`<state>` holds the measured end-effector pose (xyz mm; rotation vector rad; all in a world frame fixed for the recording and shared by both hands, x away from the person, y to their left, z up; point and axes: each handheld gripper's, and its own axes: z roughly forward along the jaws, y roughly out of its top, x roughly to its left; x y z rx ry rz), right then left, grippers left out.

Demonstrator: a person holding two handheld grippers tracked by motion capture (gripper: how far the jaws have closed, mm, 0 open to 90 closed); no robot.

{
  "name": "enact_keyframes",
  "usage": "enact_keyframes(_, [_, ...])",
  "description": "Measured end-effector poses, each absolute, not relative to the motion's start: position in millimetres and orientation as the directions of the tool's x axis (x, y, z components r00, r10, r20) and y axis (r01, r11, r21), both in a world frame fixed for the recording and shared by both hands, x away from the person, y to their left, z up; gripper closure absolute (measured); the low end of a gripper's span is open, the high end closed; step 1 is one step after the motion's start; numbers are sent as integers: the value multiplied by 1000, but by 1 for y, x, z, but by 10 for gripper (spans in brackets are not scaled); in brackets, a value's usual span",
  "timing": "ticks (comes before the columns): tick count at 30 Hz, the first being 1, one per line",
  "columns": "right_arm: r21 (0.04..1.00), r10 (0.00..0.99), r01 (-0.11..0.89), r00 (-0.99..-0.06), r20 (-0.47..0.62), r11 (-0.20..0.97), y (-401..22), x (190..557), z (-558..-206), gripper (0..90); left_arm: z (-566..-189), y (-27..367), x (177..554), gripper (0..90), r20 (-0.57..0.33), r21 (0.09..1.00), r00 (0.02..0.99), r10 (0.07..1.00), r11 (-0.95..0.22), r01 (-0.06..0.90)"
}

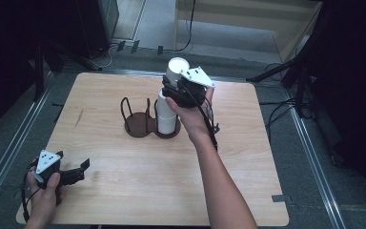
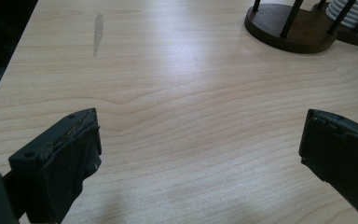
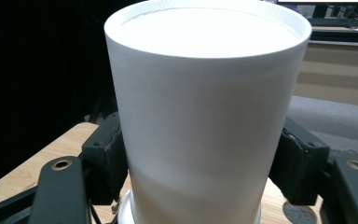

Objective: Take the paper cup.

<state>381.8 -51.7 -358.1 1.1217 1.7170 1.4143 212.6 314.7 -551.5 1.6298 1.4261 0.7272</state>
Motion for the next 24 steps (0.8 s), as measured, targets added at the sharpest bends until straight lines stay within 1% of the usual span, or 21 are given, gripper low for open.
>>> enact_keyframes(13, [980, 920, 192, -390, 28, 51, -81, 370, -356, 293, -551, 315, 212, 0, -94, 869, 188, 978, -12, 494])
enact_keyframes(14, [981, 929, 185, -368, 21, 51, -87, 368, -358, 293, -551, 315, 212, 0, -93, 869, 189, 978, -13, 495])
enact_keyframes(24, [984, 949, 180, -312, 38, 20, -115, 359, -362, 293, -551, 315, 212, 0, -101, 867, 196, 975, -11, 498])
